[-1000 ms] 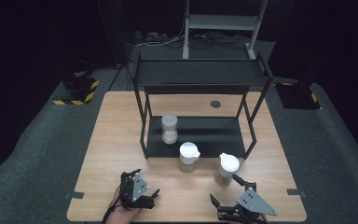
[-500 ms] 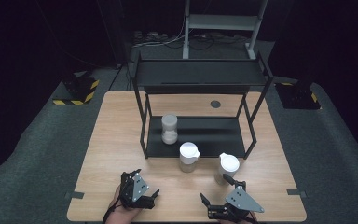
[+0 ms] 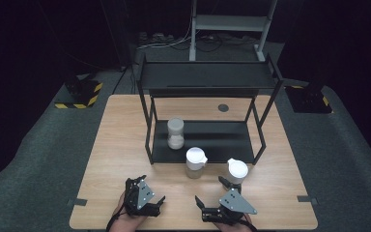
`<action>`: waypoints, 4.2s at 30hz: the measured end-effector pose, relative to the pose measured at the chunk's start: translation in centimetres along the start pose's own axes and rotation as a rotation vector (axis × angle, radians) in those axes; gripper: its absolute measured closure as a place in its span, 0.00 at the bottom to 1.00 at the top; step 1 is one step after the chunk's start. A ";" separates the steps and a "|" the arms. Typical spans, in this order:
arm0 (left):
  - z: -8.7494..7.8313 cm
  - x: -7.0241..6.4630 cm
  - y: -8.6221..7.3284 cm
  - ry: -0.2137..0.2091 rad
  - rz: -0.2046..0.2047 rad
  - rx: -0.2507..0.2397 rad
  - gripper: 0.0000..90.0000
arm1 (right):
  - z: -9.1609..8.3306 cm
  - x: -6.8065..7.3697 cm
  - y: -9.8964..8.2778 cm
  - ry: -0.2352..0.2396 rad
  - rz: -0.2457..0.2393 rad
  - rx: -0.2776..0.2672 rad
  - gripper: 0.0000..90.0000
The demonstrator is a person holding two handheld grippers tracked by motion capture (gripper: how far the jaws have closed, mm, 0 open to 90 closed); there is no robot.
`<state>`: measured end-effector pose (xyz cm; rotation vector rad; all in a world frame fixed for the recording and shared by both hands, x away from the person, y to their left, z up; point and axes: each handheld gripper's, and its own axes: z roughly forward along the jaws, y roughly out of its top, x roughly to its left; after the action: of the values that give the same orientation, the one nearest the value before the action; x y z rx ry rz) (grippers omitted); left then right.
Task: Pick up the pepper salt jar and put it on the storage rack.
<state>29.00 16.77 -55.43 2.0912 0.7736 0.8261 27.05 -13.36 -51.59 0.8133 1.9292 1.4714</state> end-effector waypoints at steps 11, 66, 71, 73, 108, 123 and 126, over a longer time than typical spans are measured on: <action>0.0 0.1 0.0 -0.007 0.001 -0.002 0.01 | 2.3 0.1 0.3 -0.030 0.011 0.009 0.00; -0.1 0.0 0.0 -0.013 0.010 -0.010 0.01 | 9.8 -0.2 0.3 -0.220 0.130 0.031 0.21; -0.1 -0.1 0.0 -0.012 0.013 -0.010 0.01 | 9.9 -0.5 0.2 -0.216 0.130 0.027 0.26; -0.1 -0.1 0.0 -0.012 0.013 -0.010 0.01 | 10.0 -0.7 0.1 -0.210 0.133 0.028 0.27; -0.1 0.0 -0.1 -0.017 0.007 -0.014 0.01 | 10.1 -1.1 0.4 -0.179 0.103 0.049 0.34; -0.2 0.0 -0.1 -0.023 0.009 -0.017 0.01 | 10.1 -1.5 1.8 -0.172 0.109 0.025 0.34; -0.2 0.0 -0.1 -0.024 0.011 -0.018 0.01 | 10.2 -1.9 2.3 -0.175 0.109 0.022 0.34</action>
<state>28.86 16.88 -55.40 2.0876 0.7407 0.8098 36.18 -8.01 -51.54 1.0366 1.7983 1.3936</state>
